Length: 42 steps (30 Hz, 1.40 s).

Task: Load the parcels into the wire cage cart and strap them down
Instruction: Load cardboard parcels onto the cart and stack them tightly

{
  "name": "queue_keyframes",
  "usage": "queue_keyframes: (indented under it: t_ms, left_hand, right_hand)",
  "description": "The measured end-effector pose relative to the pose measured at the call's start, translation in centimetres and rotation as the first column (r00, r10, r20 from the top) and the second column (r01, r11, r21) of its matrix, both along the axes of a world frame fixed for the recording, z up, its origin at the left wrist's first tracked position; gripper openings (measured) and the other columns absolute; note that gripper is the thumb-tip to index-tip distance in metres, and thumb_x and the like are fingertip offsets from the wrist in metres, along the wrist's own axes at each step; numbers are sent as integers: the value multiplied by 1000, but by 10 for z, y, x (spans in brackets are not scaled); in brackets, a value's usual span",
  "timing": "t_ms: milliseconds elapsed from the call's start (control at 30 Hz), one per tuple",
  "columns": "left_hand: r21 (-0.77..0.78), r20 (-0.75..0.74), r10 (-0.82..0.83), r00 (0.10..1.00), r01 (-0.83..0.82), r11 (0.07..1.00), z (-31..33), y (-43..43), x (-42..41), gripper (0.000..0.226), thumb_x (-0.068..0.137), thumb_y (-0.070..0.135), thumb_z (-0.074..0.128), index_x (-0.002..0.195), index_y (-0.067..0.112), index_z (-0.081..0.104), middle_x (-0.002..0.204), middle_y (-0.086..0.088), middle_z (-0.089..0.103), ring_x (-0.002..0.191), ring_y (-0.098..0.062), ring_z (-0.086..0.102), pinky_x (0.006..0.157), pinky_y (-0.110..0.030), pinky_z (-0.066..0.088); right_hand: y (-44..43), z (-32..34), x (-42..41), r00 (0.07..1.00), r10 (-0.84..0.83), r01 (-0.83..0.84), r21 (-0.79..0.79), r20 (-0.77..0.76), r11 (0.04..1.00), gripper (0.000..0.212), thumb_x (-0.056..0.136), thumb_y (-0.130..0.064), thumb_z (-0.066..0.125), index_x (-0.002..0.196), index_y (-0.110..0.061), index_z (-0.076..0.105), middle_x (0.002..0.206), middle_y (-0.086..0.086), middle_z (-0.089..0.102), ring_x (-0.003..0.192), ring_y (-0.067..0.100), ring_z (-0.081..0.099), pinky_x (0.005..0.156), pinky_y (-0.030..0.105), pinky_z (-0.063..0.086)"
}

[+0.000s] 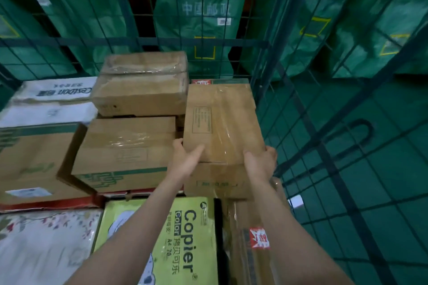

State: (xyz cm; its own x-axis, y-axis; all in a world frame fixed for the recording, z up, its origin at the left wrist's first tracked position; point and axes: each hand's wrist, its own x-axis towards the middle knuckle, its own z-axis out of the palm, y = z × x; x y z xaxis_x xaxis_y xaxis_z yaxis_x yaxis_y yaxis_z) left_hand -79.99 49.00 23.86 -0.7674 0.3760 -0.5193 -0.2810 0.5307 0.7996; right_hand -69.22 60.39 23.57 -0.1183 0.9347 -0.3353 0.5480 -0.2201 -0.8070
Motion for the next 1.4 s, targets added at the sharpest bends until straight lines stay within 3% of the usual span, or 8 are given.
queue_keyframes:
  t_ms: [100,233,400,533,700,933,1200,1400]
  left_hand:
    - [-20,-43,34,999,-35,999,-26,13,-11,63,84,34,64,135,16,31,131,-6,50,108,-30,55,85,-51,52]
    - [-14,-102,35,994,-36,999,-34,32,-41,64,87,35,61,139,12,33,131,-8,52,95,-23,56,55,-31,50]
    - [-50,-105,40,994,-45,998,-43,50,-51,69,84,40,58,142,15,28,132,-7,50,101,-26,57,75,-42,57]
    - [6,-101,65,993,-65,998,-39,61,-55,66,84,38,58,139,15,29,124,-4,51,101,-25,58,76,-43,57]
    - [-3,-135,35,990,-36,999,-58,59,-46,47,84,34,61,117,19,30,117,-2,50,99,-24,56,81,-47,55]
    - [-29,-157,23,987,-28,999,-107,48,-20,60,84,27,66,130,9,32,118,-3,50,103,-22,53,93,-42,49]
    - [-122,-4,-64,998,63,991,-156,29,-4,76,87,25,63,145,8,17,141,-12,40,122,-28,46,105,-38,40]
    - [-148,17,-36,999,38,988,-164,37,-10,82,90,29,58,151,9,7,150,-12,25,134,-29,32,108,-39,29]
  right_hand:
    - [15,-23,-14,999,32,-32,11,-9,999,50,81,-10,62,126,-4,41,129,12,42,115,34,44,77,27,34]
    - [34,-32,-41,997,79,-79,18,-13,997,51,82,-11,60,128,-3,39,131,12,39,118,34,41,82,32,39]
    - [62,-35,-55,995,95,-95,-1,-29,995,58,80,-5,58,134,-1,36,138,10,36,126,33,36,82,29,40]
    - [82,-35,-62,991,130,-129,18,-39,991,58,80,-6,59,132,0,36,141,11,34,127,33,37,91,33,43]
    - [76,-57,-54,996,60,-61,-13,-71,998,44,77,-2,58,118,-6,43,124,4,42,117,31,45,77,29,42]
    - [51,-122,-19,996,30,-38,-96,-82,995,32,73,2,59,97,-8,40,114,12,47,91,28,53,67,30,39]
    - [48,-163,-16,940,315,-302,-114,131,947,60,79,-14,68,128,-5,35,128,12,37,111,36,50,90,38,47]
    - [50,-171,-23,939,322,-295,-198,123,935,72,76,-33,76,133,-7,40,130,13,39,115,33,49,91,35,47]
